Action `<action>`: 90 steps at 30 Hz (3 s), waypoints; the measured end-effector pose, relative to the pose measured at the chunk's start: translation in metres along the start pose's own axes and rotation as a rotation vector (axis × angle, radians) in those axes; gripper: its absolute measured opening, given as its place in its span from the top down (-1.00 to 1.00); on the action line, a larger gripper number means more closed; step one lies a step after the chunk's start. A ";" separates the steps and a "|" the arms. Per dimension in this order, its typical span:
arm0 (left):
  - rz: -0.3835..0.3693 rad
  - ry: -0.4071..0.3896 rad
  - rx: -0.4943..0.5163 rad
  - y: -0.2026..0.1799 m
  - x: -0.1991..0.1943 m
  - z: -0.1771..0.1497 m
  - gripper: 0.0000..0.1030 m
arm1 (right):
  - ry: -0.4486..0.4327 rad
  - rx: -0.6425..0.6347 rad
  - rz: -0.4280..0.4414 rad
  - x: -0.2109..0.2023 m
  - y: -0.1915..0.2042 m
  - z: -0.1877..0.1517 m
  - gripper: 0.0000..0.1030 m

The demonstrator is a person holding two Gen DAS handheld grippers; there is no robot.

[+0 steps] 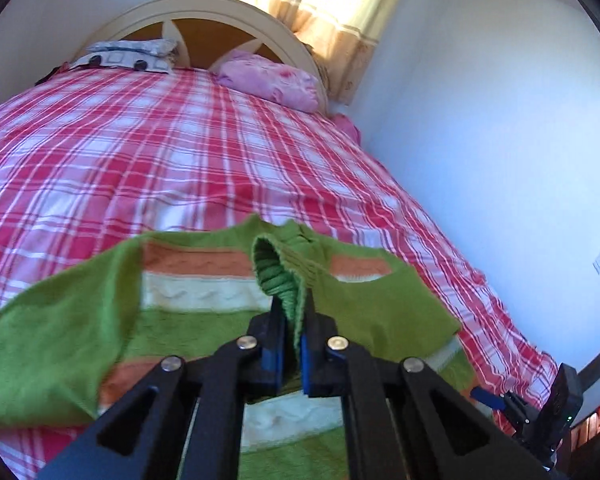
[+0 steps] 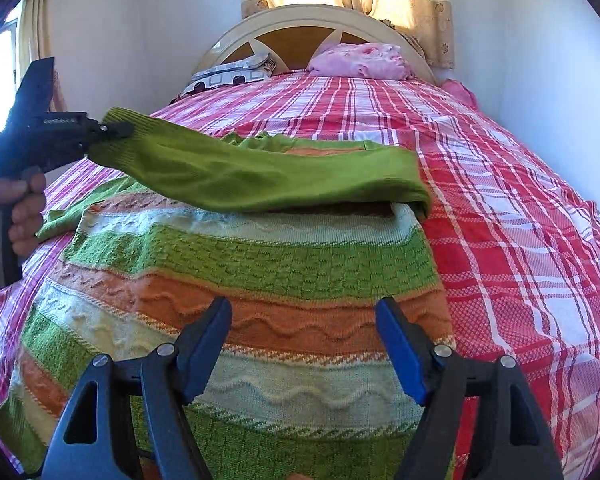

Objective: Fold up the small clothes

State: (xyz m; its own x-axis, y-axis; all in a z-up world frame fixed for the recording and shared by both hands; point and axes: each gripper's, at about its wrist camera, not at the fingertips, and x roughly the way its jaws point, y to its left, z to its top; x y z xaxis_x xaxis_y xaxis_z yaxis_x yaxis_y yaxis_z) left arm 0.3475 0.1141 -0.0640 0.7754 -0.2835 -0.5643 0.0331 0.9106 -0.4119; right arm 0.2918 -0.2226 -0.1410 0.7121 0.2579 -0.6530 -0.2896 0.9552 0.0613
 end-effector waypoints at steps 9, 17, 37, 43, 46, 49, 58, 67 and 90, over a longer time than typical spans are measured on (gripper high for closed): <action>0.055 0.057 -0.094 0.047 0.022 -0.027 0.89 | 0.043 0.000 -0.003 0.011 -0.001 0.001 -0.51; 0.127 0.079 -0.098 0.053 0.039 -0.045 0.65 | 0.027 -0.022 0.046 -0.006 0.000 0.043 -0.53; 0.169 -0.002 -0.112 0.066 0.009 -0.053 0.13 | 0.202 -0.086 0.017 0.087 0.030 0.107 -0.55; 0.219 -0.003 -0.046 0.062 0.004 -0.063 0.06 | 0.239 -0.153 0.055 0.120 0.094 0.107 -0.55; 0.214 -0.032 -0.009 0.056 -0.005 -0.067 -0.05 | 0.252 -0.203 0.063 0.131 0.116 0.091 -0.57; 0.212 -0.079 -0.014 0.058 -0.025 -0.069 -0.24 | 0.206 -0.214 0.071 0.113 0.125 0.091 -0.57; 0.307 -0.136 -0.029 0.084 -0.074 -0.065 -0.45 | 0.282 -0.305 0.204 0.139 0.192 0.089 -0.58; 0.503 -0.115 -0.056 0.146 -0.121 -0.079 -0.54 | 0.110 -0.383 0.158 0.120 0.229 0.092 -0.58; 0.806 -0.144 -0.386 0.286 -0.204 -0.109 -0.54 | 0.152 -0.494 0.163 0.142 0.257 0.063 -0.65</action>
State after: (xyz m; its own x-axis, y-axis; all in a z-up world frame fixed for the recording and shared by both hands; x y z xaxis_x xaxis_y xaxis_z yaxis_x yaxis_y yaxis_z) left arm 0.1297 0.3996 -0.1443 0.5444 0.4608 -0.7009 -0.7477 0.6453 -0.1565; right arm 0.3588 0.0690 -0.1710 0.5427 0.3379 -0.7690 -0.6809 0.7130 -0.1672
